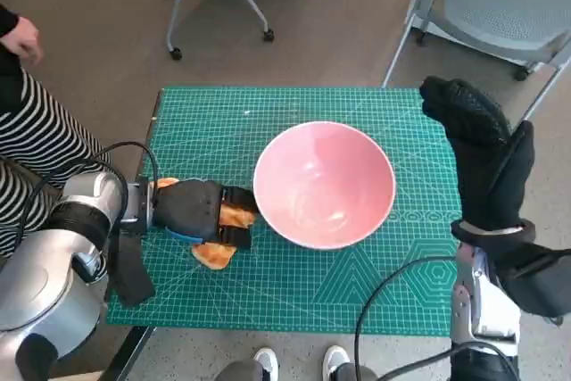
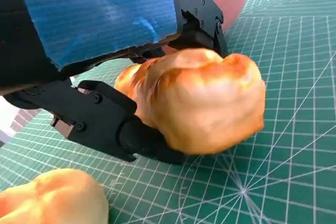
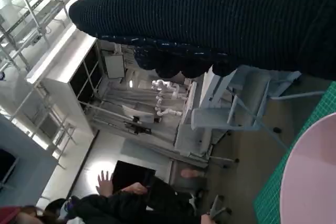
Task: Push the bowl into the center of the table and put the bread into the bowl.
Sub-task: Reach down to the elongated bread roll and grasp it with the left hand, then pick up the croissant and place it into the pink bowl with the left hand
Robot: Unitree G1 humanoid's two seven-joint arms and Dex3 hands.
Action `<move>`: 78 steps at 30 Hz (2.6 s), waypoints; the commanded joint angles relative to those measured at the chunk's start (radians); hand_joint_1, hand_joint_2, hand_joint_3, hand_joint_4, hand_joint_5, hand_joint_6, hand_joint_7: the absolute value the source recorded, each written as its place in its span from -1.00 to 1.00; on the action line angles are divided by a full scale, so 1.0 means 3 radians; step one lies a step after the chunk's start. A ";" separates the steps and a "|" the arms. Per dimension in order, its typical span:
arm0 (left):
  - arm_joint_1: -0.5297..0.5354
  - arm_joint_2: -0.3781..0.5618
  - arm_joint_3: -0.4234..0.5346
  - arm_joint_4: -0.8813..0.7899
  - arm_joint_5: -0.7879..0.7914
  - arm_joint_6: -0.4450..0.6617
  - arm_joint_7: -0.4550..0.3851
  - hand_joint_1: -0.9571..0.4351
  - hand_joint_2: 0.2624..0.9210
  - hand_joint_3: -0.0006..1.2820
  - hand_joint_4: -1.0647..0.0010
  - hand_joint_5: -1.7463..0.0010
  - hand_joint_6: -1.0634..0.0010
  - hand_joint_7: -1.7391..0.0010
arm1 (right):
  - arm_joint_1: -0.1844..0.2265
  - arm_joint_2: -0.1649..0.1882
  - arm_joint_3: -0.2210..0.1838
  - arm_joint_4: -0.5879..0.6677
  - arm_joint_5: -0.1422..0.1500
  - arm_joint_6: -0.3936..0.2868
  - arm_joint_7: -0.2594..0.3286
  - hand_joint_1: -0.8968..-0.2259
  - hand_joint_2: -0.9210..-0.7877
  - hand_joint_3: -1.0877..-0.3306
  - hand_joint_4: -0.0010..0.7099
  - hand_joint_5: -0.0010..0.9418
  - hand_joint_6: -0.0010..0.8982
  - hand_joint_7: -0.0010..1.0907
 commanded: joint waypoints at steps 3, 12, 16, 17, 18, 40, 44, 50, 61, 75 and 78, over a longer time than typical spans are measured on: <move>-0.0005 0.0071 -0.0104 -0.0018 -0.0018 -0.0091 -0.0114 0.37 1.00 -0.93 -0.39 -0.16 -0.21 -0.43 | 0.0074 -0.0003 -0.0003 -0.0001 -0.0009 0.0035 -0.0019 -0.39 -1.00 0.12 -0.39 -1.00 -0.76 -0.01; -0.0106 0.0380 -0.0159 -0.0323 -0.0006 -0.0236 0.0154 0.37 0.96 -0.99 -0.53 -0.04 -0.34 -0.37 | 0.0094 0.0027 0.0027 0.0021 -0.0012 0.0055 -0.0020 -0.39 -1.00 0.11 -0.41 -1.00 -0.76 -0.01; -0.0171 0.0595 -0.0110 -0.0496 -0.0065 -0.0406 0.0137 0.37 0.95 -0.99 -0.54 -0.02 -0.35 -0.37 | 0.0105 0.0025 0.0027 -0.0004 0.0000 0.0076 -0.0017 -0.39 -1.00 0.11 -0.41 -1.00 -0.76 -0.01; -0.0200 0.0663 -0.0075 -0.0540 -0.0100 -0.0485 0.0120 0.37 0.95 -0.99 -0.54 -0.02 -0.36 -0.37 | 0.0104 0.0022 0.0024 -0.0007 0.0008 0.0078 -0.0012 -0.39 -1.00 0.11 -0.41 -1.00 -0.76 -0.01; -0.0219 0.0713 -0.0048 -0.0574 -0.0126 -0.0541 0.0103 0.37 0.95 -0.99 -0.54 -0.01 -0.36 -0.37 | 0.0105 0.0020 0.0023 -0.0011 0.0013 0.0079 -0.0010 -0.39 -1.00 0.11 -0.41 -1.00 -0.76 -0.01; -0.0369 0.0887 0.1548 -0.0561 -0.1739 -0.1424 -0.0265 0.37 1.00 -0.89 -0.35 -0.17 -0.12 -0.50 | 0.0044 -0.0010 -0.0026 0.0046 0.0090 0.0065 0.0037 -0.39 -1.00 0.11 -0.42 -1.00 -0.75 -0.01; -0.0372 0.0761 0.1722 -0.0613 -0.1957 -0.1445 -0.0516 0.37 1.00 -0.85 -0.32 -0.19 -0.06 -0.54 | 0.0029 -0.0011 -0.0033 0.0063 0.0092 0.0055 0.0043 -0.39 -1.00 0.11 -0.43 -1.00 -0.75 -0.01; -0.0301 0.0644 0.2001 -0.0708 -0.2291 -0.1397 -0.1091 0.37 1.00 -0.84 -0.33 -0.20 -0.02 -0.55 | 0.0014 -0.0015 -0.0035 0.0090 0.0104 0.0038 0.0058 -0.38 -1.00 0.11 -0.43 -1.00 -0.75 -0.01; -0.0294 -0.0027 0.2281 -0.1063 -0.2756 -0.0905 -0.2140 0.38 0.96 -0.93 -0.48 -0.08 -0.22 -0.43 | 0.0016 -0.0022 -0.0014 0.0127 0.0111 -0.0014 0.0090 -0.36 -1.00 0.10 -0.44 -1.00 -0.74 -0.02; -0.0338 -0.0648 0.2264 -0.0729 -0.2614 -0.0241 -0.2704 0.37 0.99 -0.94 -0.43 -0.14 -0.19 -0.42 | 0.0060 -0.0044 -0.0028 0.0117 0.0133 -0.0040 0.0126 -0.36 -1.00 0.10 -0.44 -1.00 -0.73 -0.02; -0.0345 -0.0760 0.2288 -0.0594 -0.2724 -0.0204 -0.2929 0.37 1.00 -0.91 -0.38 -0.18 -0.15 -0.44 | 0.0063 -0.0057 -0.0041 0.0111 0.0128 -0.0044 0.0132 -0.35 -1.00 0.08 -0.44 -1.00 -0.73 -0.02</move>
